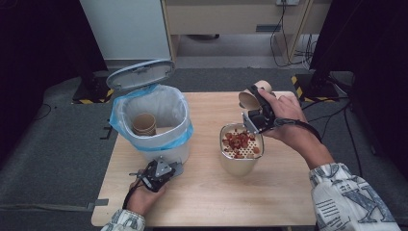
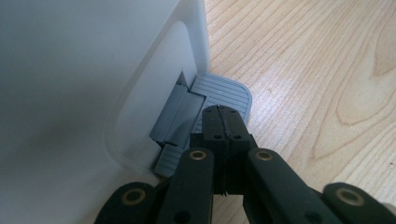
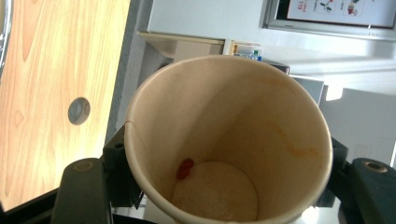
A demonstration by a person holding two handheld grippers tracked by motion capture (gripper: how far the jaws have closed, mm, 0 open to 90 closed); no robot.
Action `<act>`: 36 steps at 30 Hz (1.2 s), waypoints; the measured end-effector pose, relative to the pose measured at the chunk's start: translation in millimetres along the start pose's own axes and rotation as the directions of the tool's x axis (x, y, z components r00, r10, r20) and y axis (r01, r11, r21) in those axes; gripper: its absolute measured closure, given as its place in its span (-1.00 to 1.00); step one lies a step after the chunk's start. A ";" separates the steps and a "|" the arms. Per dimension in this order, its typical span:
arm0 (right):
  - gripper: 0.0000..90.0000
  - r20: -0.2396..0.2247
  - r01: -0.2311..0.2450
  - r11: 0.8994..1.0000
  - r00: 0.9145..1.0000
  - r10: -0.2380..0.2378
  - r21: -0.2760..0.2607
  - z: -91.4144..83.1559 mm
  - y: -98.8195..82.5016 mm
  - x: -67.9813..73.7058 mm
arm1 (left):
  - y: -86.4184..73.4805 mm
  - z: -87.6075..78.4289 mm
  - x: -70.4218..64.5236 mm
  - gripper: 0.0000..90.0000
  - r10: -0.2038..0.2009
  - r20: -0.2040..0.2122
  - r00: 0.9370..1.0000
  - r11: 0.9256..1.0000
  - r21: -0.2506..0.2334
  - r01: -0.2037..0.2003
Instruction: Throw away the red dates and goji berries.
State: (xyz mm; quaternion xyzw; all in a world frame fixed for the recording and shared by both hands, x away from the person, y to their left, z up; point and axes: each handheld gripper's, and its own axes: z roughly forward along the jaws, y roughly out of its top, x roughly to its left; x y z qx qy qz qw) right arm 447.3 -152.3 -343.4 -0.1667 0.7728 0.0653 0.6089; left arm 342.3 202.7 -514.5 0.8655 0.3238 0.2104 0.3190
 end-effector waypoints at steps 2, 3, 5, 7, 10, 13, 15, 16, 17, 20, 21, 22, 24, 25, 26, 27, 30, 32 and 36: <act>-0.32 -0.002 -0.057 0.998 0.998 0.057 -0.013 0.7 -1.5 -1.9 | 0.0 0.0 -0.1 1.00 -0.001 0.000 1.000 1.000 0.000 0.001; -0.32 0.000 -0.072 0.997 0.997 0.072 -0.020 1.5 -2.3 -3.0 | 0.0 0.0 -0.1 1.00 -0.001 -0.001 1.000 1.000 0.000 0.001; -0.32 -0.002 -0.105 0.994 0.994 0.105 -0.023 2.1 -3.2 -3.8 | 0.0 0.0 -0.1 1.00 -0.001 0.000 1.000 1.000 0.000 0.001; -0.32 -0.004 -0.115 0.993 0.993 0.115 -0.029 2.7 -2.5 -4.1 | 0.0 0.0 -0.1 1.00 -0.001 -0.001 1.000 1.000 0.000 0.001; -0.32 -0.005 -0.115 0.993 0.993 0.115 -0.032 3.1 -0.4 -3.3 | -0.1 0.0 0.0 1.00 -0.001 0.000 1.000 1.000 0.000 0.001; -0.32 -0.007 -0.130 0.991 0.991 0.130 -0.041 4.3 0.4 -3.7 | -0.1 0.0 0.0 1.00 -0.001 0.000 1.000 1.000 -0.001 0.001; -0.32 -0.009 -0.141 0.989 0.990 0.141 -0.040 4.7 1.3 -4.4 | 0.0 0.0 -0.3 1.00 -0.005 0.000 1.000 1.000 -0.002 0.005; -0.32 -0.010 -0.151 0.987 0.989 0.150 -0.046 5.4 1.5 -4.6 | 0.0 0.0 -0.3 1.00 -0.005 0.000 1.000 1.000 -0.002 0.005; -0.32 -0.012 -0.161 0.986 0.987 0.161 -0.046 5.8 2.0 -5.2 | 0.0 0.0 -0.3 1.00 -0.005 0.000 1.000 1.000 -0.002 0.005; -0.32 -0.021 -0.202 0.977 0.979 0.201 -0.060 7.5 2.1 -7.2 | -0.1 0.0 -0.1 1.00 -0.006 0.000 1.000 1.000 -0.002 0.006; -0.32 -0.022 -0.219 0.974 0.976 0.218 -0.063 8.1 2.0 -8.0 | -0.1 0.1 -0.1 1.00 -0.006 0.001 1.000 1.000 -0.003 0.006; -0.32 -0.024 -0.233 0.970 0.972 0.232 -0.066 8.4 2.0 -8.3 | -0.1 0.1 -0.1 1.00 -0.007 0.001 1.000 1.000 -0.003 0.007; -0.33 -0.032 -0.251 0.965 0.968 0.249 -0.072 9.0 2.7 -9.1 | -0.2 0.2 -0.5 1.00 -0.011 0.002 1.000 1.000 -0.006 0.011; -0.33 -0.039 -0.257 0.963 0.966 0.254 -0.077 9.4 3.4 -9.3 | -0.2 0.3 -0.4 1.00 -0.011 0.002 1.000 1.000 -0.007 0.011; -0.33 -0.040 -0.260 0.962 0.965 0.258 -0.080 9.4 4.4 -9.2 | -0.2 0.2 -0.5 1.00 -0.011 0.002 1.000 1.000 -0.006 0.011; -0.33 -0.045 -0.266 0.960 0.964 0.263 -0.084 9.3 5.4 -9.2 | -0.1 0.2 -0.5 1.00 -0.010 0.001 1.000 1.000 -0.005 0.010; -0.33 -0.055 -0.287 0.953 0.958 0.283 -0.099 9.6 8.5 -9.3 | -0.1 0.2 -0.5 1.00 -0.010 0.002 1.000 1.000 -0.006 0.010; -0.33 -0.059 -0.298 0.948 0.954 0.293 -0.107 10.1 10.5 -9.2 | -0.1 0.2 -0.5 1.00 -0.011 0.002 1.000 1.000 -0.006 0.011; -0.33 -0.073 -0.340 0.932 0.940 0.333 -0.126 11.7 13.6 -9.3 | -0.2 0.3 -0.4 1.00 -0.012 0.003 1.000 1.000 -0.007 0.012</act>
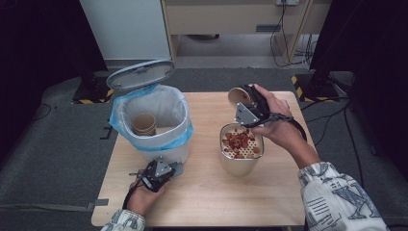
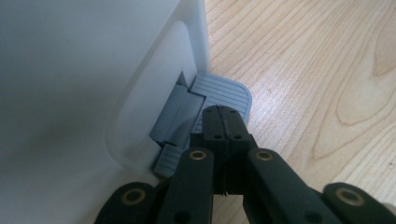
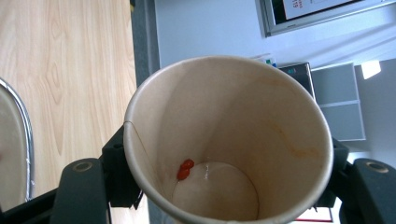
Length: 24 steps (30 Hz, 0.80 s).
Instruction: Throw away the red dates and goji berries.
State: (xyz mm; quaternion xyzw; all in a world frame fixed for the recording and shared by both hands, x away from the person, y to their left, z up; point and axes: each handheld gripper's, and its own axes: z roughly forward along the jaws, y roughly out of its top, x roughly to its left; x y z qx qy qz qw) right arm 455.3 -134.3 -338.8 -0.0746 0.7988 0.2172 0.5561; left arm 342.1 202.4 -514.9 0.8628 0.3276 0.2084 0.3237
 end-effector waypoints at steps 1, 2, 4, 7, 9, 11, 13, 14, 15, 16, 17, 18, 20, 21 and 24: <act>-0.33 -0.001 -0.012 1.000 1.000 0.012 -0.006 0.3 0.7 -0.1 | 0.0 0.0 0.0 1.00 -0.001 0.000 1.000 1.000 0.000 0.001; -0.33 -0.001 -0.020 1.000 1.000 0.020 -0.010 0.8 1.5 -0.2 | 0.0 0.0 0.0 1.00 0.000 0.000 1.000 1.000 0.000 0.000; -0.33 -0.004 -0.041 0.999 0.999 0.041 -0.022 1.6 3.2 -0.8 | 0.0 0.0 0.0 1.00 -0.001 0.000 1.000 1.000 0.000 0.001; -0.33 -0.006 -0.070 0.997 0.998 0.070 -0.032 1.5 5.5 -2.0 | 0.0 0.0 0.1 1.00 0.000 0.000 1.000 1.000 0.000 0.000; -0.33 -0.009 -0.096 0.994 0.995 0.095 -0.043 1.7 6.9 -3.0 | 0.0 0.0 0.0 1.00 -0.001 0.000 1.000 1.000 0.000 0.001; -0.33 -0.014 -0.118 0.992 0.993 0.117 -0.055 2.2 7.9 -3.9 | 0.0 0.0 0.0 1.00 0.000 0.000 1.000 1.000 0.000 0.000; -0.33 -0.017 -0.134 0.989 0.991 0.133 -0.062 2.5 8.7 -4.5 | 0.0 0.0 0.0 1.00 0.000 0.000 1.000 1.000 0.000 0.000; -0.33 -0.019 -0.139 0.988 0.990 0.138 -0.065 2.7 8.9 -4.8 | 0.0 0.0 0.0 1.00 0.000 0.000 1.000 1.000 0.000 0.000; -0.33 -0.020 -0.143 0.988 0.990 0.142 -0.066 2.9 9.1 -4.9 | 0.0 0.0 0.1 1.00 0.000 0.000 1.000 1.000 0.000 0.000; -0.33 -0.019 -0.143 0.987 0.990 0.142 -0.066 3.0 9.4 -4.9 | 0.0 0.0 0.1 1.00 -0.001 0.001 1.000 1.000 0.000 0.001; -0.33 -0.020 -0.145 0.987 0.989 0.144 -0.065 3.2 9.7 -4.9 | -0.1 0.0 0.2 1.00 -0.001 0.001 1.000 1.000 0.000 0.001; -0.33 -0.021 -0.147 0.987 0.989 0.146 -0.065 3.4 9.9 -4.8 | -0.1 -0.1 0.2 1.00 -0.001 0.001 1.000 1.000 0.000 0.001; -0.33 -0.023 -0.163 0.984 0.987 0.161 -0.074 3.8 10.4 -5.2 | -0.1 0.0 0.1 1.00 -0.001 0.001 1.000 1.000 0.000 0.001; -0.33 -0.026 -0.169 0.982 0.985 0.168 -0.080 4.0 10.8 -5.8 | 0.0 -0.1 0.1 1.00 -0.001 0.001 1.000 1.000 0.000 0.001; -0.33 -0.028 -0.188 0.978 0.982 0.187 -0.088 4.3 12.2 -6.8 | -0.1 0.0 0.1 1.00 -0.001 0.001 1.000 1.000 0.000 0.001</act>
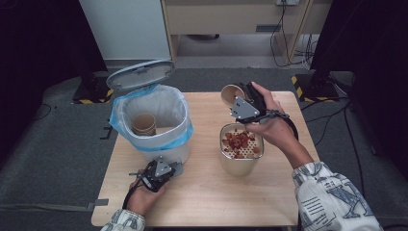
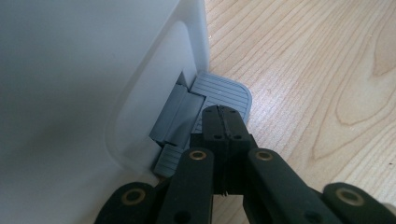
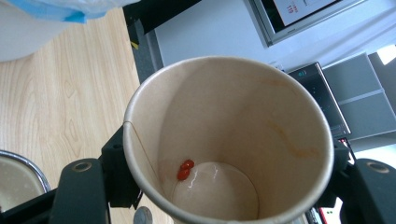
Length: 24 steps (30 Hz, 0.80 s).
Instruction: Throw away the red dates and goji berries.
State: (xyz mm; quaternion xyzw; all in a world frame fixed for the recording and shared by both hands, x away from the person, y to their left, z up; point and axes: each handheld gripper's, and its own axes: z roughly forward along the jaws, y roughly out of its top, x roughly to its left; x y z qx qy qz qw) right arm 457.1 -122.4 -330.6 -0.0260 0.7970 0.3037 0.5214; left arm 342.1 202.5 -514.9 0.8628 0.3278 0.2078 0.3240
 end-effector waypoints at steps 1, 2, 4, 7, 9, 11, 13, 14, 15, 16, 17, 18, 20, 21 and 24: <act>-0.33 -0.002 -0.006 1.000 1.000 0.006 -0.002 0.1 0.6 0.0 | 0.0 0.0 0.0 1.00 0.001 0.000 1.000 1.000 0.000 -0.001; -0.33 -0.004 -0.012 1.000 1.000 0.012 -0.006 0.6 1.1 -0.2 | 0.0 0.0 0.1 1.00 0.000 0.000 1.000 1.000 0.000 0.000; -0.33 -0.007 -0.032 0.999 0.999 0.032 -0.011 1.1 2.1 -0.2 | 0.0 0.0 0.1 1.00 0.000 0.000 1.000 1.000 0.000 0.000; -0.33 -0.013 -0.054 0.998 0.998 0.053 -0.019 1.8 3.4 -0.6 | 0.0 0.0 0.1 1.00 0.000 0.001 1.000 1.000 0.000 0.000; -0.33 -0.017 -0.072 0.997 0.997 0.072 -0.025 2.1 4.1 -0.8 | 0.0 0.0 0.2 1.00 0.000 0.001 1.000 1.000 0.000 0.000; -0.33 -0.024 -0.099 0.995 0.995 0.098 -0.034 2.3 4.6 -1.1 | 0.0 0.0 0.2 1.00 0.000 0.001 1.000 1.000 0.000 0.000; -0.33 -0.029 -0.120 0.992 0.992 0.119 -0.042 2.3 4.5 -2.3 | 0.0 0.0 0.1 1.00 -0.001 0.001 1.000 1.000 0.000 0.001; -0.33 -0.029 -0.131 0.990 0.991 0.130 -0.045 2.3 4.3 -3.0 | 0.0 0.0 0.1 1.00 0.000 0.001 1.000 1.000 0.000 0.000; -0.33 -0.031 -0.146 0.988 0.989 0.145 -0.047 2.2 4.1 -3.6 | 0.0 0.0 0.1 1.00 0.000 0.001 1.000 1.000 0.000 0.000; -0.33 -0.033 -0.156 0.987 0.988 0.154 -0.049 2.0 3.9 -4.4 | 0.0 0.0 0.1 1.00 0.000 0.001 1.000 1.000 0.000 0.000; -0.34 -0.035 -0.168 0.984 0.986 0.166 -0.052 2.0 3.7 -4.7 | 0.0 -0.1 0.1 1.00 0.000 0.001 1.000 1.000 0.000 0.000; -0.34 -0.039 -0.178 0.983 0.984 0.176 -0.054 1.8 3.6 -5.1 | 0.0 0.0 0.2 1.00 -0.001 0.001 1.000 1.000 0.000 0.001; -0.34 -0.042 -0.194 0.979 0.981 0.191 -0.061 1.5 3.5 -6.0 | 0.0 0.0 0.2 1.00 0.000 0.001 1.000 1.000 0.000 0.000; -0.34 -0.043 -0.201 0.978 0.979 0.198 -0.064 1.4 3.4 -6.4 | 0.0 0.0 0.2 1.00 -0.001 0.001 1.000 1.000 0.000 0.001; -0.34 -0.059 -0.251 0.965 0.967 0.247 -0.073 1.4 3.0 -7.7 | 0.0 0.0 0.2 1.00 -0.001 0.001 1.000 1.000 0.000 0.001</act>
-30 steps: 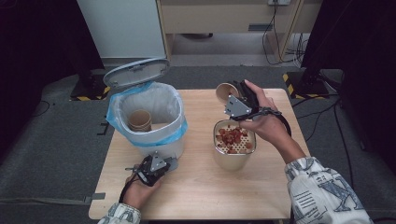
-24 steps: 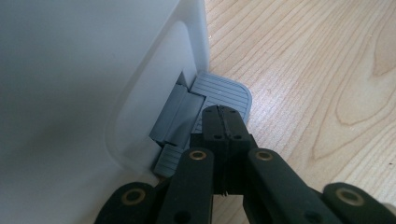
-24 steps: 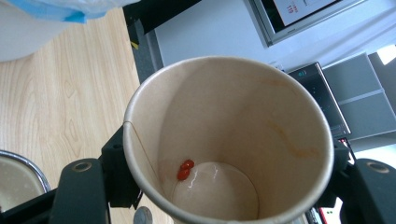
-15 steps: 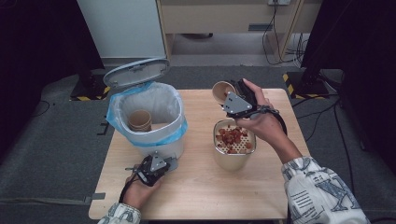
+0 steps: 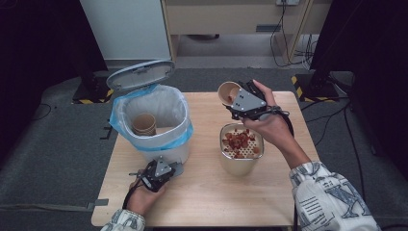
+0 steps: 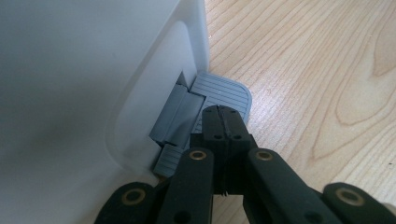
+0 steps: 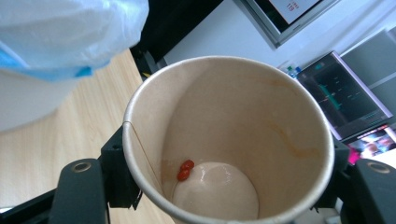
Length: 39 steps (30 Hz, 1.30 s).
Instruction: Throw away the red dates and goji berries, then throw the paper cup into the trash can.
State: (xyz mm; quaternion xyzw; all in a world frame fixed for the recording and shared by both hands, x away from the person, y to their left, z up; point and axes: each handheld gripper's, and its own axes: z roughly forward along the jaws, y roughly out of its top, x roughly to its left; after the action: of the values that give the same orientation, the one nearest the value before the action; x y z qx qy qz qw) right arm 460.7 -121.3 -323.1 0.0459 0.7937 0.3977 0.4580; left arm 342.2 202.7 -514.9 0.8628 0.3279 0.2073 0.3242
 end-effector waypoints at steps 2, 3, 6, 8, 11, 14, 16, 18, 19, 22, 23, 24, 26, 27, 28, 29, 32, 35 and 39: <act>-0.35 -0.019 -0.049 0.999 0.999 0.049 -0.006 0.4 -0.5 -1.6 | 0.0 0.0 0.0 1.00 0.001 0.000 1.000 1.000 0.000 -0.001; -0.35 -0.030 -0.080 0.997 0.996 0.080 -0.011 0.5 -0.7 -2.4 | 0.0 0.0 0.0 1.00 0.001 0.000 1.000 1.000 0.001 -0.001; -0.35 -0.056 -0.165 0.986 0.985 0.163 -0.035 0.6 -0.4 -5.4 | 0.0 -0.4 0.6 1.00 0.009 -0.002 1.000 1.000 0.007 -0.009; -0.35 -0.063 -0.196 0.980 0.979 0.193 -0.046 0.4 1.3 -7.1 | 0.1 -0.3 0.6 1.00 0.007 -0.001 1.000 1.000 0.006 -0.007; -0.35 -0.074 -0.199 0.979 0.978 0.196 -0.046 0.7 3.9 -7.2 | 0.1 -0.4 0.6 1.00 0.008 -0.001 1.000 1.000 0.006 -0.008; -0.35 -0.086 -0.206 0.978 0.976 0.201 -0.046 1.3 5.6 -6.3 | 0.1 -0.4 0.4 1.00 0.008 -0.002 1.000 1.000 0.006 -0.008; -0.35 -0.090 -0.205 0.978 0.976 0.201 -0.044 1.7 6.6 -5.3 | 0.2 -0.2 0.1 1.00 0.005 -0.003 1.000 1.000 0.004 -0.005; -0.35 -0.096 -0.206 0.978 0.975 0.201 -0.044 1.6 7.6 -4.4 | 0.2 -0.2 0.2 1.00 0.005 -0.002 1.000 1.000 0.005 -0.005; -0.35 -0.098 -0.205 0.978 0.975 0.200 -0.042 1.5 8.3 -3.9 | 0.2 -0.3 0.2 1.00 0.004 -0.003 1.000 1.000 0.005 -0.004; -0.35 -0.106 -0.207 0.977 0.974 0.202 -0.042 0.5 11.2 -3.7 | 0.2 -0.2 0.0 1.00 0.004 -0.003 1.000 1.000 0.005 -0.004; -0.35 -0.109 -0.210 0.977 0.973 0.205 -0.040 0.3 12.2 -4.0 | 0.2 -0.3 0.1 1.00 0.004 -0.003 1.000 1.000 0.005 -0.004; -0.35 -0.109 -0.212 0.976 0.972 0.207 -0.040 0.4 13.4 -4.3 | 0.2 -0.3 0.0 1.00 0.003 -0.003 1.000 1.000 0.005 -0.003; -0.35 -0.116 -0.221 0.974 0.970 0.215 -0.042 0.7 15.6 -5.0 | 0.2 -0.3 0.1 1.00 0.002 -0.002 1.000 1.000 0.006 -0.002; -0.35 -0.121 -0.225 0.974 0.968 0.218 -0.042 1.2 16.7 -5.2 | 0.2 -0.3 0.1 1.00 0.002 -0.003 1.000 1.000 0.005 -0.002; -0.35 -0.123 -0.228 0.973 0.967 0.222 -0.044 1.8 17.9 -5.2 | 0.2 -0.3 0.1 1.00 0.002 -0.002 1.000 1.000 0.005 -0.002; -0.35 -0.128 -0.234 0.971 0.966 0.227 -0.044 2.4 19.2 -5.2 | 0.2 -0.3 0.1 1.00 0.002 -0.002 1.000 1.000 0.005 -0.002; -0.35 -0.145 -0.253 0.966 0.959 0.243 -0.054 4.6 23.4 -5.1 | 0.1 -0.4 0.3 1.00 0.001 -0.002 1.000 1.000 0.005 -0.001; -0.35 -0.158 -0.271 0.961 0.953 0.258 -0.063 6.5 28.7 -4.7 | -0.1 -0.3 0.4 1.00 0.001 -0.001 1.000 1.000 0.004 -0.001; -0.35 -0.173 -0.282 0.957 0.948 0.266 -0.074 9.4 36.7 -5.0 | -0.2 -0.4 1.1 1.00 0.004 0.002 1.000 1.000 0.004 -0.004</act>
State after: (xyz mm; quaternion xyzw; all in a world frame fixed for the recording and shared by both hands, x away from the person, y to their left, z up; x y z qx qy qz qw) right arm 460.1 -93.0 -297.4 0.1008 0.7938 0.4980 0.3343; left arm 342.7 203.7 -514.6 0.8644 0.3262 0.2065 0.3222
